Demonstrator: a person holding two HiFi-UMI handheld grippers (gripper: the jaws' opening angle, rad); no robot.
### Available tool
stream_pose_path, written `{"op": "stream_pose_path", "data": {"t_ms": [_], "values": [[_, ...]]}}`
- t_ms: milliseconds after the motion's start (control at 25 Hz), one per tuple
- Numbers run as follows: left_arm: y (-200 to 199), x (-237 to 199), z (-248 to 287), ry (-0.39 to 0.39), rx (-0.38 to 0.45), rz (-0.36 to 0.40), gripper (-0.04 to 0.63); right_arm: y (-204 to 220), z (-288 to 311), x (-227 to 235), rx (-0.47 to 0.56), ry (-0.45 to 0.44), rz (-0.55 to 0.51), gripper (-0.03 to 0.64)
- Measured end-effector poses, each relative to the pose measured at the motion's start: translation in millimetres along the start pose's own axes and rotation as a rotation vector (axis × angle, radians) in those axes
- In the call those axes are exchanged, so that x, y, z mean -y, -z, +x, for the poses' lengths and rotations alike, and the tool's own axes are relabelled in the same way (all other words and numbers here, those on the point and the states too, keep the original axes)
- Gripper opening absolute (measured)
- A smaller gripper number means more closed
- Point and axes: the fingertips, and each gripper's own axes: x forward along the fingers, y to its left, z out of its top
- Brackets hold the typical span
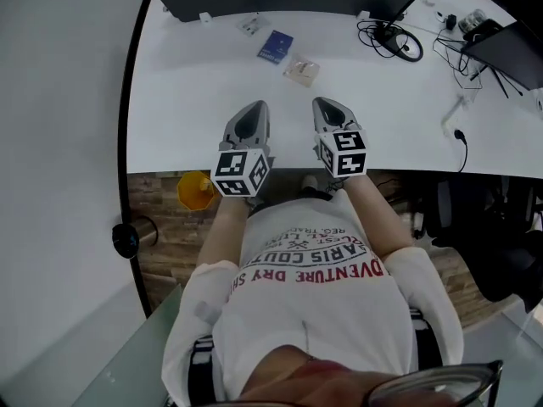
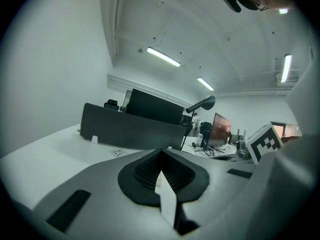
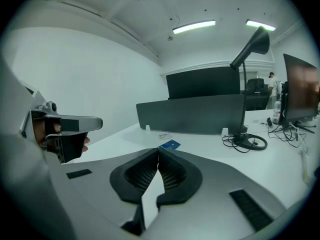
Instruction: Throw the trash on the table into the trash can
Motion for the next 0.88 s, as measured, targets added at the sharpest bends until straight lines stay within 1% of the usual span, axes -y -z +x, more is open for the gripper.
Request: {"op": "stream_pose_path", "data": {"t_ms": [120, 200, 320, 440, 680, 880], "values": [[-2, 20, 17, 0.029, 0.008, 0.006, 0.023, 0, -9, 29, 0.016, 0.032, 0.043, 0.026], [-3, 29, 25, 0.053, 0.009, 0.003, 0.023, 0, -13, 40, 0.024, 0.051, 0.038, 0.026], [-4, 36, 35, 0.071, 0.0, 0.026, 0.023, -1, -15, 51, 0.031, 0.062, 0.037, 0.026], [-8, 38, 43, 0.06, 0.007, 0.039, 0.023, -1, -15, 60, 0.03, 0.06, 0.059, 0.026], [-12, 42, 57, 0.044, 0.026, 0.011, 0.023, 2, -5, 77, 0.011, 0.044, 0.054, 0.026], [-2, 36, 64, -0.01, -0.005, 0.015, 0.023, 16, 14, 82, -0.06, 0.006, 0.058, 0.028]]}}
